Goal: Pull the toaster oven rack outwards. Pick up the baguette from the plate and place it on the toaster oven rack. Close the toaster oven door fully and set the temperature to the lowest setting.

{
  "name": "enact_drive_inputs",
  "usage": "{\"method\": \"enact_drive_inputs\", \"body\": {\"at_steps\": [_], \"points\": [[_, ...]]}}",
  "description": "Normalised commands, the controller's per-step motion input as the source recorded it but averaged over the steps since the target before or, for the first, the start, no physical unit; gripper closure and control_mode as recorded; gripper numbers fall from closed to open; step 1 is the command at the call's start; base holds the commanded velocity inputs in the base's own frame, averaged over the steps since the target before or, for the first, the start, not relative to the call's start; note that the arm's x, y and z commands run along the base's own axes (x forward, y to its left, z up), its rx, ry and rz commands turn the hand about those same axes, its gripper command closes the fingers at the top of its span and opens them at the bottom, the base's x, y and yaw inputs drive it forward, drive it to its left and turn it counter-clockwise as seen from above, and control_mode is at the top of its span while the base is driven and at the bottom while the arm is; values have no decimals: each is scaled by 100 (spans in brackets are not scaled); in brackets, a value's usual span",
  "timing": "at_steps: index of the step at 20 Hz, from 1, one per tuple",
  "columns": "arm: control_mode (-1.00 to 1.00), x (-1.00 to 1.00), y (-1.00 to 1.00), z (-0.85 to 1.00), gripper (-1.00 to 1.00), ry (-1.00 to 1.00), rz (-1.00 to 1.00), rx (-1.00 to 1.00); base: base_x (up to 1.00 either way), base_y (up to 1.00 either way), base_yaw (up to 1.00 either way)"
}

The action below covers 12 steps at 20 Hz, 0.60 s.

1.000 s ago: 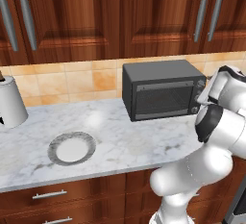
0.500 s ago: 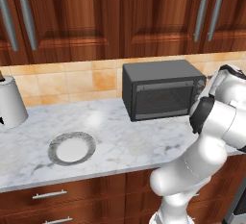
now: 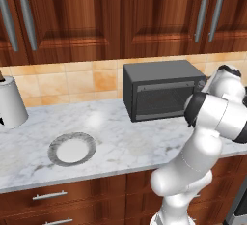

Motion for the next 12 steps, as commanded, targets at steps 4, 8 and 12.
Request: {"method": "enact_drive_inputs", "body": {"at_steps": [4, 8, 12], "points": [[-100, 21, 0, -12, -100, 0, 0, 0, 0, 0, 0], [-100, 22, 0, -12, -100, 0, 0, 0, 0, 0, 0], [-100, 21, 0, -11, -100, 0, 0, 0, 0, 0, 0]]}}
